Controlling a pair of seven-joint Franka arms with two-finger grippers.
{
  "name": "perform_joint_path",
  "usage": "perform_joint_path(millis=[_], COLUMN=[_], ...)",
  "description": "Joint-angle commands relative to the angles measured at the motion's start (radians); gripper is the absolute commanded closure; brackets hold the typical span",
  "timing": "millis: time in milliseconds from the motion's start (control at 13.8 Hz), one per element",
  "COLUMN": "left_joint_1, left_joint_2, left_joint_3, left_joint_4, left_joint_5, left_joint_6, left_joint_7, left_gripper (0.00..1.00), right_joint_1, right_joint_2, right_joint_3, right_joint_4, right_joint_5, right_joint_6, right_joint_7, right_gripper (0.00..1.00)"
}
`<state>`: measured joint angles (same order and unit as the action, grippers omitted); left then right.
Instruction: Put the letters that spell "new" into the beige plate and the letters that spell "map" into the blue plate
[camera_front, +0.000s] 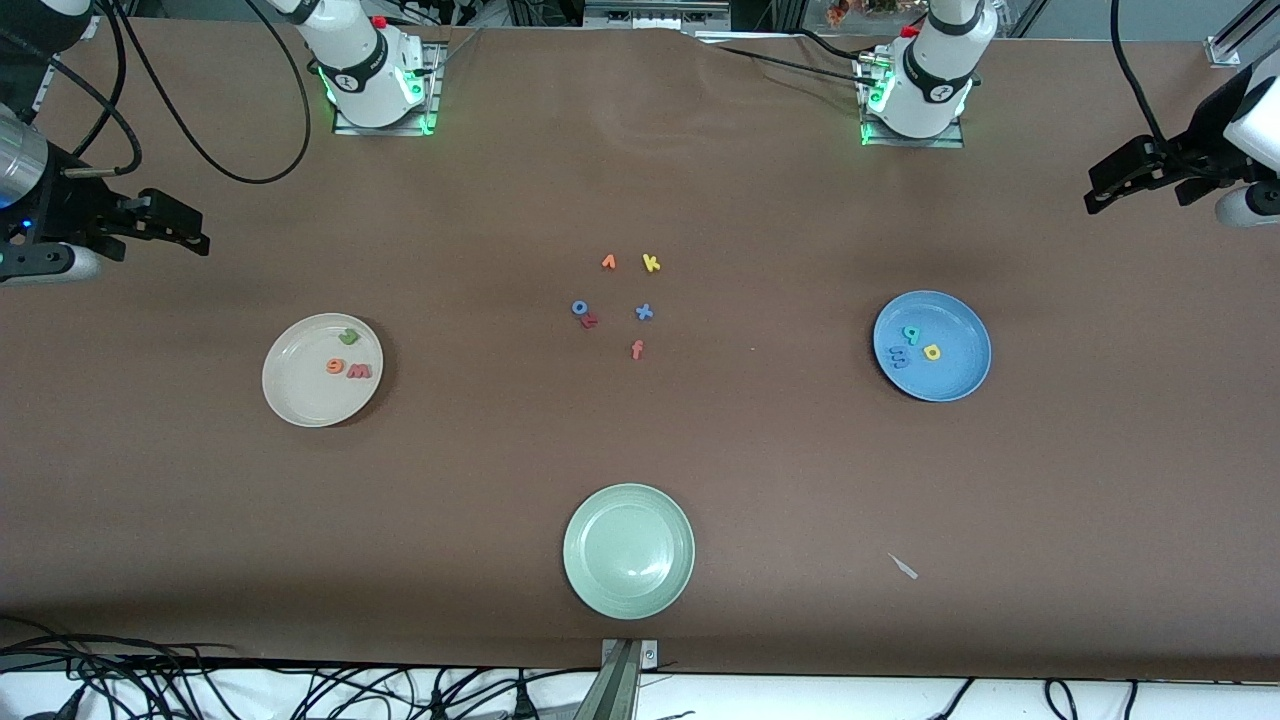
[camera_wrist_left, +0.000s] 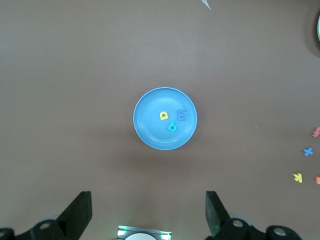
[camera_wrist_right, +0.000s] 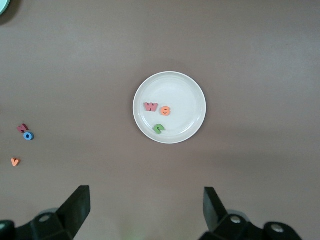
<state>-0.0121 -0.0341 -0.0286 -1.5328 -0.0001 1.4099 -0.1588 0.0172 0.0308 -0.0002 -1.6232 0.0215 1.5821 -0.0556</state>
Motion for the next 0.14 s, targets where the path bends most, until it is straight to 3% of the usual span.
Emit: perform_joint_path(millis=[0,72], left_joint_1=[0.008,0.008], left_joint_2=[0.013,0.013], left_joint_3=[-0.004,-0.004], left_joint_4=[0.034,0.036], left_joint_5=[-0.024,-0.024], left_joint_6=[-0.025,-0.025], left_joint_7=[0.021,0.021], left_gripper=[0.0,0.0], right_joint_1=[-0.011,-0.011], right_joint_2=[-0.009,-0.009], right_joint_3=[0.011,0.011], right_joint_4=[-0.01,-0.01], right_joint_5=[-0.005,-0.005], right_joint_6=[0.007,0.006], right_joint_7=[0.002,0.002], right_gripper=[0.0,0.0])
